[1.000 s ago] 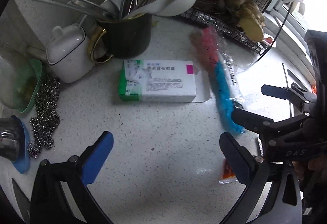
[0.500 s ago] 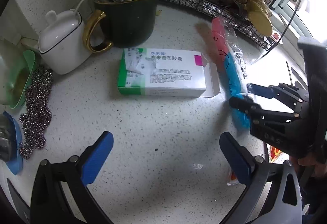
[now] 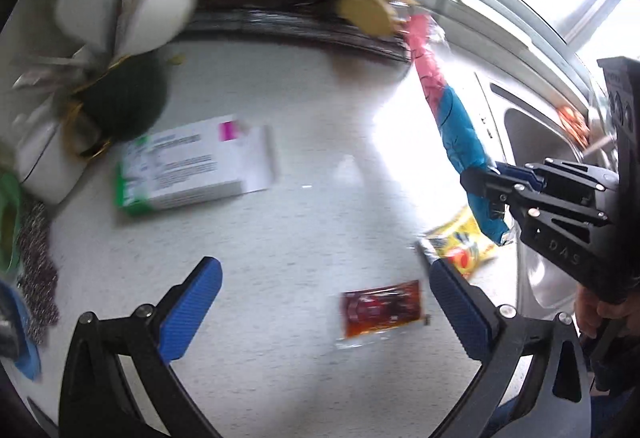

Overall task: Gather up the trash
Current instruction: 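Grasp the pink-and-blue plastic package with the right tool and lift it, then grasp the yellow yeast sachet with the left tool and lift it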

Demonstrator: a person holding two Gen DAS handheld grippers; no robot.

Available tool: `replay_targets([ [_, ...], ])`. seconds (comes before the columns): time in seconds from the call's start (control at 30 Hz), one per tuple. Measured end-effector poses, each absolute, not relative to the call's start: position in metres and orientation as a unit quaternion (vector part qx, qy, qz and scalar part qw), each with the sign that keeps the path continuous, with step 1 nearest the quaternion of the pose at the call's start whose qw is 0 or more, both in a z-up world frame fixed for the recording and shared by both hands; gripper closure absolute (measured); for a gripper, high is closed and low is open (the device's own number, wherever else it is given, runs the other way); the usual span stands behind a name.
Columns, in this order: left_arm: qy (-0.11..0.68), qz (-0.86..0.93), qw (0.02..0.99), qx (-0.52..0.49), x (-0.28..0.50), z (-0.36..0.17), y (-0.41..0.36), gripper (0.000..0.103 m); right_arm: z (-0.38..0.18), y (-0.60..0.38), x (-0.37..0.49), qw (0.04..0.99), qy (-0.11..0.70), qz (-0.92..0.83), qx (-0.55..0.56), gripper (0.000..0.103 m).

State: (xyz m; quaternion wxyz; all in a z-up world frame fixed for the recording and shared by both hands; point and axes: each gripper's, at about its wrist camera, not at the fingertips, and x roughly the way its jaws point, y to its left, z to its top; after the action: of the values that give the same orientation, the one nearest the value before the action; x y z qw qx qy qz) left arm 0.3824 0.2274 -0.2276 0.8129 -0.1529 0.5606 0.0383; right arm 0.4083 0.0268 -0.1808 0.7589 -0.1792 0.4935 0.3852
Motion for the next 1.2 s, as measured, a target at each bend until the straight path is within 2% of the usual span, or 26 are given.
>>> replay_targets([
  [0.37, 0.588, -0.115, 0.8, -0.025, 0.43, -0.247, 0.14, 0.0, -0.173, -0.07, 0.418, 0.794, 0.521, 0.3, -0.097, 0.093],
  [0.77, 0.608, -0.211, 0.764, 0.057, 0.476, -0.294, 0.092, 0.0, -0.206, -0.078, 0.409, 0.804, 0.535, 0.252, -0.065, 0.093],
  [0.97, 0.592, -0.23, 0.767, 0.092, 0.493, -0.3, 0.067, 0.001, -0.214, -0.088, 0.413, 0.802, 0.545, 0.241, -0.047, 0.093],
  [1.03, 0.586, -0.231, 0.771, 0.097, 0.493, -0.299, 0.059, 0.009, -0.217, -0.09, 0.414, 0.798, 0.552, 0.237, -0.041, 0.093],
  [1.1, 0.579, -0.238, 0.774, 0.096, 0.492, -0.295, 0.052, 0.029, -0.218, -0.092, 0.415, 0.798, 0.555, 0.235, -0.033, 0.093],
  [1.2, 0.579, -0.252, 0.772, 0.079, 0.491, -0.291, 0.048, 0.049, -0.219, -0.093, 0.416, 0.797, 0.555, 0.237, -0.03, 0.093],
])
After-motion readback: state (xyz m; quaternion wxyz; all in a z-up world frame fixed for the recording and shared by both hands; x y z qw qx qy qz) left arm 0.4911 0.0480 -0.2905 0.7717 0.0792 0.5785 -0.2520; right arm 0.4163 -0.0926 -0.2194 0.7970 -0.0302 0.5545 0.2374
